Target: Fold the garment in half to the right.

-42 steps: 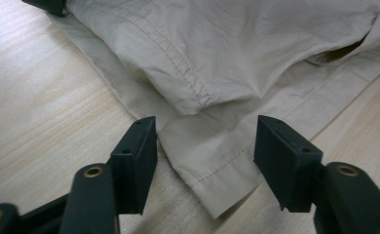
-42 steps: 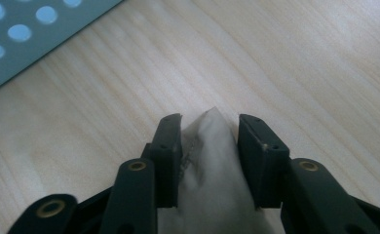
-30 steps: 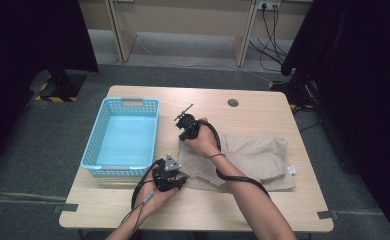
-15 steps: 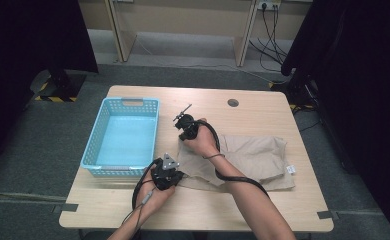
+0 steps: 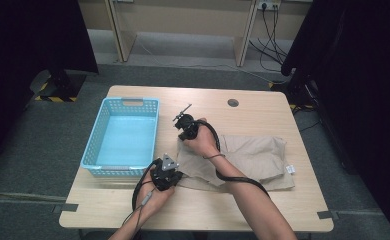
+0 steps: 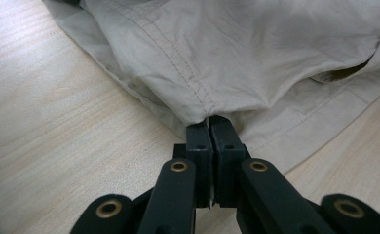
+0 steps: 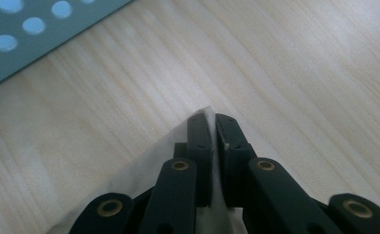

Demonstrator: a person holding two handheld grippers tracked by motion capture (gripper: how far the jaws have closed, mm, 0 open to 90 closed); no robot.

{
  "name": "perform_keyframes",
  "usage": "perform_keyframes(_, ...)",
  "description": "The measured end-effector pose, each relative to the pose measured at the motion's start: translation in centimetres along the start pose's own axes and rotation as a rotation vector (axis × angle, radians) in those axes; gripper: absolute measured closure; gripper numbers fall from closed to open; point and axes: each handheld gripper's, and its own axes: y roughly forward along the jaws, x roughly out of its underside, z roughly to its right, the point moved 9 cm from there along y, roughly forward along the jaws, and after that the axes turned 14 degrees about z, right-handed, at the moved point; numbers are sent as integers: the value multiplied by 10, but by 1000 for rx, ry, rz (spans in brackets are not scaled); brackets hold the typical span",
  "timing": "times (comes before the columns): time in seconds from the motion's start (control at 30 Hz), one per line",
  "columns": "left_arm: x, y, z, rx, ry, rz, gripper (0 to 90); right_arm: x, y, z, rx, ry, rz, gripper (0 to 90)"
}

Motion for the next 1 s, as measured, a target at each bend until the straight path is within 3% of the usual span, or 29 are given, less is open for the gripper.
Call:
perform_keyframes(0.53, -48, -28, -6, -41, 41, 133, 881, -39, -35, -1, -30, 6, 121, 867)
perform_keyframes(1.0, -78, -44, -9, -52, 68, 198, 882, -64, -61, 3, -48, 30, 205, 868)
